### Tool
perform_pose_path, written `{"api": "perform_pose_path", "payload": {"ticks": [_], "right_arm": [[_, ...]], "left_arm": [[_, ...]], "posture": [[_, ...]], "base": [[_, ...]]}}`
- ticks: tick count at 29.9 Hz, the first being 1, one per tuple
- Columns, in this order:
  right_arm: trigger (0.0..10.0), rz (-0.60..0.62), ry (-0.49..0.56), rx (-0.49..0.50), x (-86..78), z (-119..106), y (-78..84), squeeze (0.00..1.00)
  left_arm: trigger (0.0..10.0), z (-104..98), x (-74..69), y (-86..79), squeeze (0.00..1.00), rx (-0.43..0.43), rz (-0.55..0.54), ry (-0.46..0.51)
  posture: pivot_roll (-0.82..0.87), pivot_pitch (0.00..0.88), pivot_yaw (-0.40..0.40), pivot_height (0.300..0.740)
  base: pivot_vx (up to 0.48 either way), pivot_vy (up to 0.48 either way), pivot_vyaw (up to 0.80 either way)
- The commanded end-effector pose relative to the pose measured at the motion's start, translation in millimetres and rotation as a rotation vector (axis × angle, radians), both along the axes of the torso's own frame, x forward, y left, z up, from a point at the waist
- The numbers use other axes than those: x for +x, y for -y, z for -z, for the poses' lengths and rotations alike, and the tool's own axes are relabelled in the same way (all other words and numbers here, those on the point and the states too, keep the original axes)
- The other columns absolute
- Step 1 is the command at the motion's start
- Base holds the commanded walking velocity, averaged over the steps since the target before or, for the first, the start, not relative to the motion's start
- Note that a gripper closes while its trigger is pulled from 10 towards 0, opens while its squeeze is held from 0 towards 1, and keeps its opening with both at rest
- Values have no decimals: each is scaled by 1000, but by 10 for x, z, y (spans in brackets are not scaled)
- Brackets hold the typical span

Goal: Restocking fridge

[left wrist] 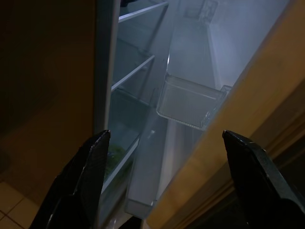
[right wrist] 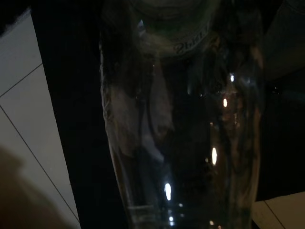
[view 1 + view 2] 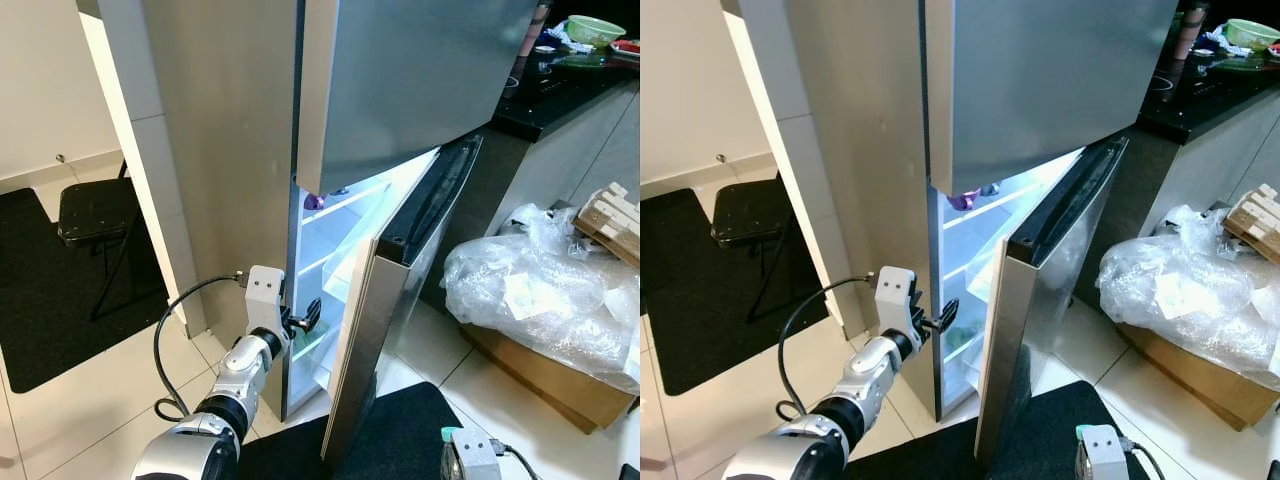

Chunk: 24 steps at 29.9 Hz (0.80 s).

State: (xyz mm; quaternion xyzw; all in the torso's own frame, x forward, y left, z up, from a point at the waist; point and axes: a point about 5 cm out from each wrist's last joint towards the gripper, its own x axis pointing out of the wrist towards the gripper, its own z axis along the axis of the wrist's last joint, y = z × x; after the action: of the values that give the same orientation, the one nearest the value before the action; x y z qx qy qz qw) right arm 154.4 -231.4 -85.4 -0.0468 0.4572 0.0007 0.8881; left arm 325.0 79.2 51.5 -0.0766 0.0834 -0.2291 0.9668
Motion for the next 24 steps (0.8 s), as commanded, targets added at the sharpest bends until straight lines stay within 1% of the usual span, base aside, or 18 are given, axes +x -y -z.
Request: {"api": "perform_pose_path", "payload": {"ticks": [1, 9, 11, 21, 24], "right_arm": [[10000, 22, 2, -1, 5, -1, 6, 0], [10000, 37, 4, 6, -9, 3, 6, 0], [10000, 46, 7, 9, -10, 3, 7, 0], [10000, 46, 5, 9, -28, 12, -2, 0], [10000, 53, 4, 14, -35, 15, -1, 0]], "left_arm": [[10000, -32, 15, 66, 0, 12, 27, 11], [10000, -43, 18, 97, 0, 16, 43, 12], [10000, -45, 20, 102, 0, 17, 45, 12], [10000, -63, 33, 128, 0, 26, 54, 14], [10000, -66, 36, 133, 0, 28, 56, 14]], "posture": [[-39, 0, -19, 740], [-48, 0, -8, 740], [-49, 0, -7, 740], [-56, 0, 1, 740], [-58, 0, 3, 740]], "base": [[0, 0, -800], [0, 0, -800], [0, 0, -431], [0, 0, 0], [0, 0, -800]]}}
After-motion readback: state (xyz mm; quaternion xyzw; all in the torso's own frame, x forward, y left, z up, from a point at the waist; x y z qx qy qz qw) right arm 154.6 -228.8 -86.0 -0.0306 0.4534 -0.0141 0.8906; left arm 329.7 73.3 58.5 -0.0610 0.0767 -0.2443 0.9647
